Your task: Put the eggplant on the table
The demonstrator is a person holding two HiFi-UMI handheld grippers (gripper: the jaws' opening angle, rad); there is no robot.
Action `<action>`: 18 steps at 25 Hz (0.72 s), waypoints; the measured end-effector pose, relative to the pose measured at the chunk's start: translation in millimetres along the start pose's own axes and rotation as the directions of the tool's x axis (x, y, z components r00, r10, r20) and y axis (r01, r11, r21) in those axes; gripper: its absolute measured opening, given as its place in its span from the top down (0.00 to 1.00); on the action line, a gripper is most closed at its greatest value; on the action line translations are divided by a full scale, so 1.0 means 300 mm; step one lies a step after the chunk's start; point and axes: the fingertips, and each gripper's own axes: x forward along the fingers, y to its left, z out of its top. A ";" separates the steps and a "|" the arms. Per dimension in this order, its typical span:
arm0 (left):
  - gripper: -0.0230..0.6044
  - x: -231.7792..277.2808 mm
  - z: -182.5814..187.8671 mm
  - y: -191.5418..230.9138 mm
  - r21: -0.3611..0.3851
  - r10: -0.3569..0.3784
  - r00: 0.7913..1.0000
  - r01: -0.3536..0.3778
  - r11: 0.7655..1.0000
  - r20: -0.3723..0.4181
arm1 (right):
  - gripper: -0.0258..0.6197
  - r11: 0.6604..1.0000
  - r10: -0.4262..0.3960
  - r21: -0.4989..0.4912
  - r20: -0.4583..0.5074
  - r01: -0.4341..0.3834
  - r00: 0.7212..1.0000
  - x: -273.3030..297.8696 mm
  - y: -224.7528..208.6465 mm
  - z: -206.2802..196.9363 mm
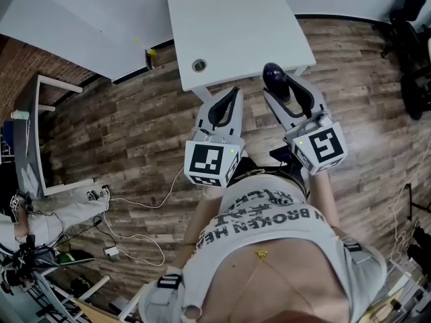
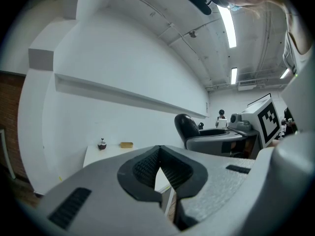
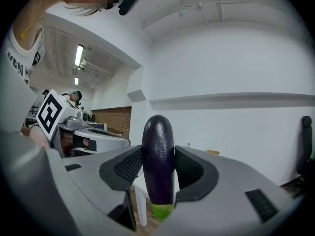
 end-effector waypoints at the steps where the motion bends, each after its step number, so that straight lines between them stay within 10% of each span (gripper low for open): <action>1: 0.96 0.000 0.000 0.008 0.002 -0.003 1.000 0.003 1.000 0.001 | 0.64 1.000 -0.002 -0.004 -0.001 0.002 1.000 0.008 0.004 0.000; 18: 0.96 0.081 -0.017 0.089 -0.006 -0.032 0.999 0.032 0.999 -0.022 | 0.64 0.999 -0.017 -0.028 -0.049 0.016 0.999 0.096 -0.028 -0.051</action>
